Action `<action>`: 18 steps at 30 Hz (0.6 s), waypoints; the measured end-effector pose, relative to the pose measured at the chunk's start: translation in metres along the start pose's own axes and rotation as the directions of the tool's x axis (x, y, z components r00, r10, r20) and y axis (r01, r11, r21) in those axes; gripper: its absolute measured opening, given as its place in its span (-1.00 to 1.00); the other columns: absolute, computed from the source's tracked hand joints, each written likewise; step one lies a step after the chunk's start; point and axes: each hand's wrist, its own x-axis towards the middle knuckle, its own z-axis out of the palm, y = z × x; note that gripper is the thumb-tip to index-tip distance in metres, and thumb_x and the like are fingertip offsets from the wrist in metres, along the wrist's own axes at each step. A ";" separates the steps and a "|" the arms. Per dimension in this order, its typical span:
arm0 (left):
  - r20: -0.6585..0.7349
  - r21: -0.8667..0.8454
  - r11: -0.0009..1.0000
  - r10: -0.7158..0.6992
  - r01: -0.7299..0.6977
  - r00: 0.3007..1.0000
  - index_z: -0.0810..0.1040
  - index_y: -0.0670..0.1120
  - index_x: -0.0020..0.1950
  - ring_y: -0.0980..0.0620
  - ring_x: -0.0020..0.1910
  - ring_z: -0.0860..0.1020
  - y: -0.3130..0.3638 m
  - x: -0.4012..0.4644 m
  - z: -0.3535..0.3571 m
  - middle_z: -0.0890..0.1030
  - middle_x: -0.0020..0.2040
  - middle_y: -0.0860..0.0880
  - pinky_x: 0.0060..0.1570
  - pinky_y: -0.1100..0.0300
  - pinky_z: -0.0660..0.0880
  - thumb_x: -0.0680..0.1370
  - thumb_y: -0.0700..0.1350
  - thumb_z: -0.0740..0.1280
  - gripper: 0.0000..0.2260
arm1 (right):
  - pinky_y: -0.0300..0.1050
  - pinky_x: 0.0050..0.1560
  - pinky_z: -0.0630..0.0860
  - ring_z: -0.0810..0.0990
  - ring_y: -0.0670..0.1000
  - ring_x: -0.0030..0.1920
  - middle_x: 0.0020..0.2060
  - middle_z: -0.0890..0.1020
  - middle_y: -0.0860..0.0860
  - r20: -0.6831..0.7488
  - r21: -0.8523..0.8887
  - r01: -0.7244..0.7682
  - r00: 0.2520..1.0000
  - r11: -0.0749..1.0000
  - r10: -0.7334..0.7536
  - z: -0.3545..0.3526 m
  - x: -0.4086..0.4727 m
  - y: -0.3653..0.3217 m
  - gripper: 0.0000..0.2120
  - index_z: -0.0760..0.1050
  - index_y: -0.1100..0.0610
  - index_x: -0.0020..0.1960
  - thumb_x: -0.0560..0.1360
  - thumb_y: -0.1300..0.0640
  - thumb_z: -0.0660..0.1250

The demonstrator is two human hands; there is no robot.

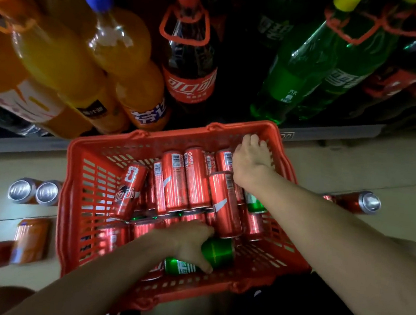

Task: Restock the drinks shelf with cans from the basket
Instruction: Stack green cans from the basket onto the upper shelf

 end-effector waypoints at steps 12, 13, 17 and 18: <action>-0.098 -0.040 0.994 0.095 -0.100 0.991 0.55 -0.06 0.24 -0.05 0.07 0.55 0.003 -0.007 -0.020 0.58 0.15 -0.03 0.03 0.08 0.56 0.32 0.09 0.64 -0.42 | 0.08 0.46 0.28 0.35 0.19 0.47 0.43 0.46 0.12 0.454 0.059 0.229 0.861 0.972 -0.230 0.003 -0.014 0.010 -0.30 0.39 0.11 0.49 0.47 -0.18 0.48; -0.115 -0.070 0.992 0.101 -0.110 0.988 0.54 -0.04 0.25 -0.02 0.06 0.55 0.002 -0.008 -0.023 0.57 0.15 0.00 0.01 0.10 0.55 0.31 0.07 0.65 -0.42 | 0.03 0.33 0.42 0.50 0.17 0.31 0.28 0.54 0.11 0.478 0.128 0.231 0.838 0.965 -0.264 0.002 -0.014 0.011 -0.37 0.45 0.12 0.43 0.47 -0.14 0.49; -0.190 -0.219 0.965 0.103 -0.144 0.976 0.50 0.08 0.18 0.16 -0.01 0.54 -0.006 -0.013 -0.032 0.54 0.07 0.17 -0.06 0.29 0.49 0.29 0.04 0.67 -0.44 | 0.02 0.17 0.57 0.54 0.12 -0.01 -0.11 0.50 0.02 0.524 0.222 0.240 0.788 0.945 -0.324 0.000 -0.012 0.014 -0.65 0.51 0.10 0.09 0.47 -0.09 0.50; -0.203 -0.256 0.955 0.099 -0.150 0.974 0.50 0.10 0.15 0.20 -0.04 0.54 -0.007 -0.014 -0.034 0.55 0.05 0.20 -0.10 0.35 0.47 0.28 0.02 0.68 -0.46 | 0.03 0.18 0.58 0.54 0.12 -0.02 -0.17 0.49 0.01 0.533 0.218 0.239 0.783 0.946 -0.321 0.000 -0.011 0.014 -0.66 0.47 0.11 -0.03 0.46 -0.09 0.51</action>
